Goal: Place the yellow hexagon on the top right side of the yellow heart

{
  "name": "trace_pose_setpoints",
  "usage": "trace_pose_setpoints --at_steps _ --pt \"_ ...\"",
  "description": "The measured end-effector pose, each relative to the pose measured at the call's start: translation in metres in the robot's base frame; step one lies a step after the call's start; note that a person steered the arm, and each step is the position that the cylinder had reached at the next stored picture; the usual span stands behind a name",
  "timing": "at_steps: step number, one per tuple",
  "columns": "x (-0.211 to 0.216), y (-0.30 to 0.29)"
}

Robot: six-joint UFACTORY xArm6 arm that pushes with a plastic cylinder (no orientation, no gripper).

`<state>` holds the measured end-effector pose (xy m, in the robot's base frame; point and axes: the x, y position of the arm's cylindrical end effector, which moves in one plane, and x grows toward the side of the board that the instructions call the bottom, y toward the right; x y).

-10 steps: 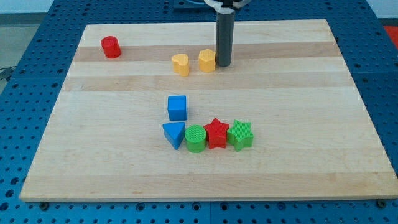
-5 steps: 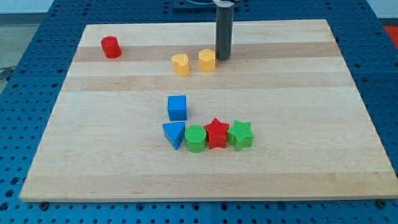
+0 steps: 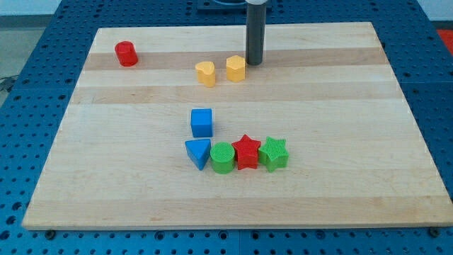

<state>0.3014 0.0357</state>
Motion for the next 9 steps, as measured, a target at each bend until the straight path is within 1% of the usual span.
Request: trace_pose_setpoints --at_steps 1,2,3,4,5,6,7,8,9 --pt "-0.001 0.000" --pt "0.052 0.001" --pt "0.060 0.001" --pt "0.060 0.002" --pt "0.045 -0.041" --pt "0.044 -0.042" --pt "0.016 -0.042" --pt "0.016 -0.042" --pt "0.027 -0.042"
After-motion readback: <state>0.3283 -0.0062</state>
